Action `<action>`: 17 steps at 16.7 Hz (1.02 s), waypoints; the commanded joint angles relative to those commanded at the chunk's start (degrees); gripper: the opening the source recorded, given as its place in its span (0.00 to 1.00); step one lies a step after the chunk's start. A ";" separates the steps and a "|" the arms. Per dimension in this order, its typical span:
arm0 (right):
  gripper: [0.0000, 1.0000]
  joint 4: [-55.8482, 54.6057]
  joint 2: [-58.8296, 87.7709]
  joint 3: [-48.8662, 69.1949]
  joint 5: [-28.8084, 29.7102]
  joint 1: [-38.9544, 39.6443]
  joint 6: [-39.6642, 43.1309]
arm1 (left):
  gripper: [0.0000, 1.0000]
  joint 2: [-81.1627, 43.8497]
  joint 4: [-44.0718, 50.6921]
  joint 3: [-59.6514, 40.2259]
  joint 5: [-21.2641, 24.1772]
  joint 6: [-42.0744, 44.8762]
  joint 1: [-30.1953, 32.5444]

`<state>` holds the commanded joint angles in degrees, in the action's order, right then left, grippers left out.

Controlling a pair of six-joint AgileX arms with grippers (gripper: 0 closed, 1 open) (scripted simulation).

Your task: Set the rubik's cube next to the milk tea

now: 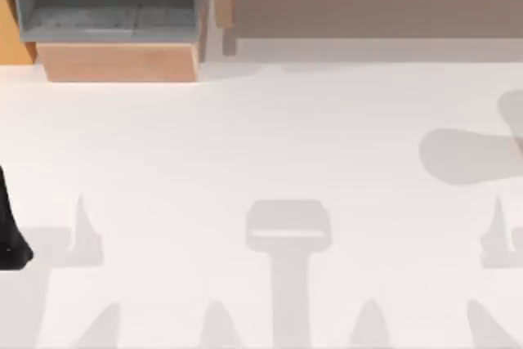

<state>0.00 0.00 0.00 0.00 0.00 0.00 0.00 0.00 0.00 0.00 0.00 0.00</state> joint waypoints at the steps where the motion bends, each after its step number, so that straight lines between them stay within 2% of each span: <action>1: 1.00 0.00 0.00 0.00 0.00 0.00 0.00 | 1.00 0.00 0.00 0.00 0.00 0.00 0.00; 4: 1.00 -0.25 1.91 1.91 0.14 0.12 -0.02 | 1.00 0.00 0.00 0.00 0.00 0.00 0.00; 7: 1.00 -1.12 9.27 9.24 0.64 0.54 -0.10 | 1.00 0.00 0.00 0.00 0.00 0.00 0.00; 17: 1.00 -5.65 60.63 55.22 3.54 2.67 -0.58 | 1.00 0.00 0.00 0.00 0.00 0.00 0.00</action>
<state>-5.65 60.63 55.22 3.54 2.67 -0.58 0.00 0.00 0.00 0.00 0.00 0.00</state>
